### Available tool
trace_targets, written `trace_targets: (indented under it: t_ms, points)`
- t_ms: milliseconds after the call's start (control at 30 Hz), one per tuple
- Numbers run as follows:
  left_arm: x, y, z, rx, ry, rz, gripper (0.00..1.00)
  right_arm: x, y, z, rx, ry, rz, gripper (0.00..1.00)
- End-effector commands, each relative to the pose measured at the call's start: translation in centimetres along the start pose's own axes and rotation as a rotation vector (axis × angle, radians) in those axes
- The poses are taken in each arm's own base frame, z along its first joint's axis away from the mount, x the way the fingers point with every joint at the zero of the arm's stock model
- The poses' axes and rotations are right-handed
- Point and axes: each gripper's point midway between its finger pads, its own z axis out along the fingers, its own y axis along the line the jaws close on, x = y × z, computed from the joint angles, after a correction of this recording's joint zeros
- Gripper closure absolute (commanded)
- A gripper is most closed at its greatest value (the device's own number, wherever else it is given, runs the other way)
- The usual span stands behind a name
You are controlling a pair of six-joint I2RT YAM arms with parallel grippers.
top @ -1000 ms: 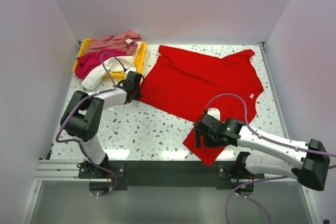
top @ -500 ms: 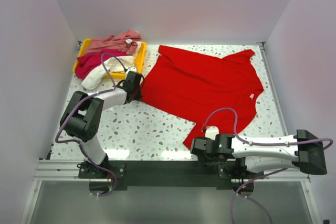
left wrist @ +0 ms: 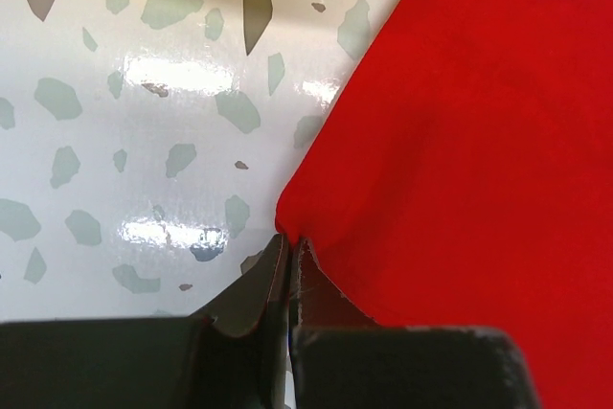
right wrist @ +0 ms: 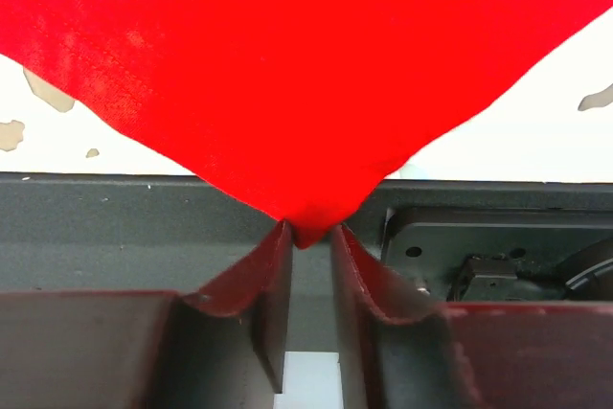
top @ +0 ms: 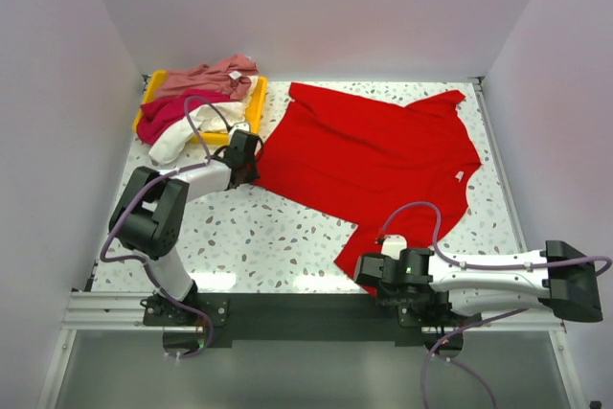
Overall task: Fold and stack the t-shirts
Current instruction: Fold the tshirt
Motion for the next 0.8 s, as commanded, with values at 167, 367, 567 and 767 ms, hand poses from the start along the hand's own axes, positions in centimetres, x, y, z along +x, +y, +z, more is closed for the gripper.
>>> trace_targets:
  t_ms: [167, 367, 567, 767]
  points:
    - [-1.9, 0.3, -2.1, 0.007, -0.033, 0.014, 1.0, -1.1, 0.8, -0.8, -0.011, -0.048, 0.044, 1.0]
    - [-1.9, 1.1, -3.5, -0.007, -0.042, 0.031, 1.0, -2.1, 3.0, -3.0, -0.053, -0.07, 0.008, 1.0]
    - [-1.5, 2.1, -4.7, -0.025, -0.046, 0.031, 1.0, -2.1, 5.0, -4.9, -0.06, -0.099, -0.043, 1.0]
    - [-0.9, 2.8, -5.7, -0.03, -0.046, 0.028, 1.0, -1.8, 6.3, -5.7, -0.07, -0.117, -0.06, 1.0]
